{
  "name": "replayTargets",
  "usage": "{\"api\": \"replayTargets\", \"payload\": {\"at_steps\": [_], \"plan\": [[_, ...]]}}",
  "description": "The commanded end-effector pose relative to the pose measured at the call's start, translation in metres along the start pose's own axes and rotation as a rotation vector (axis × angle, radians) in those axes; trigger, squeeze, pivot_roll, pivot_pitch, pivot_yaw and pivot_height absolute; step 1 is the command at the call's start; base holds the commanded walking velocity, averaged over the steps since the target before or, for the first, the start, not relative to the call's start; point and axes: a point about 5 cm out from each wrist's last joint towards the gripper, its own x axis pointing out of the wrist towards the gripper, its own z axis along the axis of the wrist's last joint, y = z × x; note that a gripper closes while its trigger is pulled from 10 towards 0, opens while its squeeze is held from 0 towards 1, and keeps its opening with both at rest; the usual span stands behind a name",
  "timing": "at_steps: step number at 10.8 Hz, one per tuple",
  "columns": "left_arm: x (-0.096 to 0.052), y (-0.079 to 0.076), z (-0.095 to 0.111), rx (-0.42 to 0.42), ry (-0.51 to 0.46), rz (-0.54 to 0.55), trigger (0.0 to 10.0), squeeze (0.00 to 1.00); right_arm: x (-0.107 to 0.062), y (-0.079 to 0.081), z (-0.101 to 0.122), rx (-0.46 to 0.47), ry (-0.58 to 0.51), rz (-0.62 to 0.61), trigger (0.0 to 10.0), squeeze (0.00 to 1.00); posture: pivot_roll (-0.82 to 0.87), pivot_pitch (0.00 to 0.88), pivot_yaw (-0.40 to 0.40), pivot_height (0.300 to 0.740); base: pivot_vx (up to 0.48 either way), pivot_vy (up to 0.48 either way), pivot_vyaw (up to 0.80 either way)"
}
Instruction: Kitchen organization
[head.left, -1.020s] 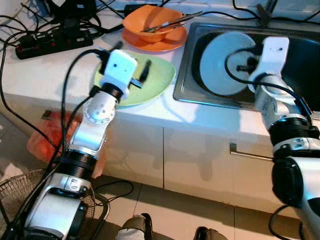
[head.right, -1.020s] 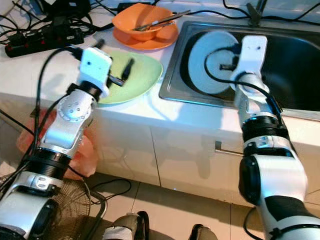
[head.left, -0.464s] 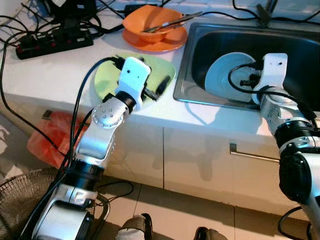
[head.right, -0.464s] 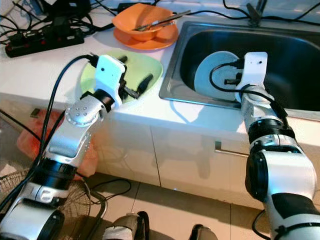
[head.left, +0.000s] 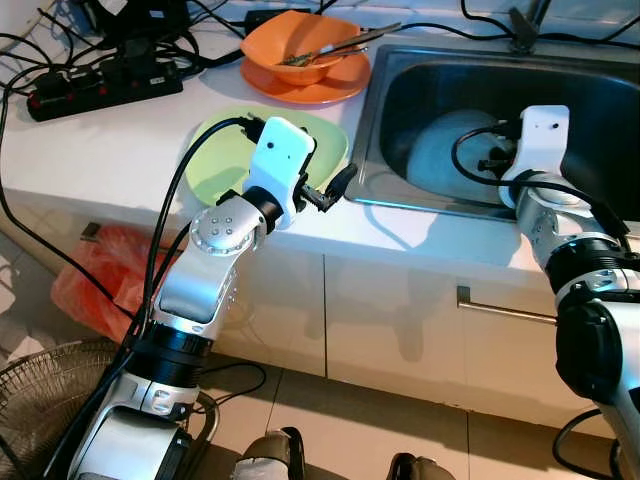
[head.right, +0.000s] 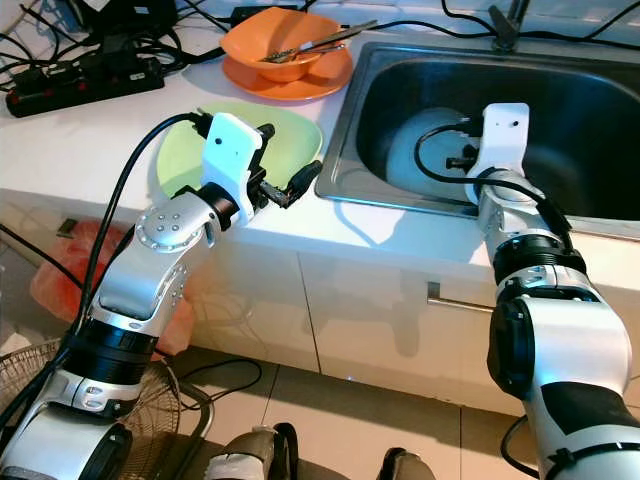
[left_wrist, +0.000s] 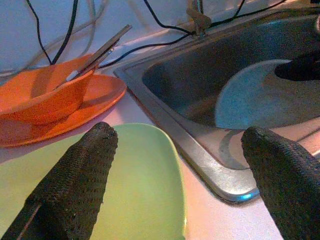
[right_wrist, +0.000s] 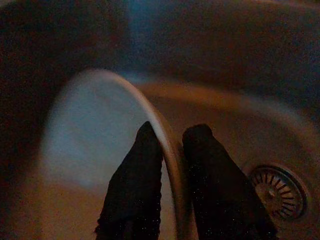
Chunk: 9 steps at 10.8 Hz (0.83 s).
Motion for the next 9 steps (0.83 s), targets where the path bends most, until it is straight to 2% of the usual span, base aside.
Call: {"api": "replayTargets", "payload": {"at_steps": [1, 4, 8, 9], "plan": [[-0.003, 0.0, 0.0, -0.006, 0.006, -0.005, 10.0, 0.0, 0.0, 0.007, -0.014, 0.028, 0.057, 0.031, 10.0, 1.0, 0.2, 0.175, 0.09, 0.74, 0.0, 0.0, 0.0], [-0.004, 0.007, 0.0, -0.015, 0.024, 0.019, 10.0, 0.0, 0.0, 0.006, -0.016, 0.044, 0.067, 0.036, 10.0, 1.0, 0.2, 0.167, 0.089, 0.74, 0.0, 0.0, 0.0], [-0.003, 0.008, -0.002, -0.041, 0.027, 0.034, 10.0, 0.0, 0.0, 0.009, -0.01, 0.047, 0.035, 0.046, 10.0, 1.0, 0.18, 0.155, 0.081, 0.74, 0.0, 0.0, 0.0], [-0.005, 0.011, -0.001, -0.073, -0.02, 0.105, 10.0, 0.0, 0.0, 0.018, -0.006, 0.043, -0.008, 0.084, 10.0, 1.0, 0.15, 0.145, 0.065, 0.74, 0.0, 0.0, 0.0]]}}
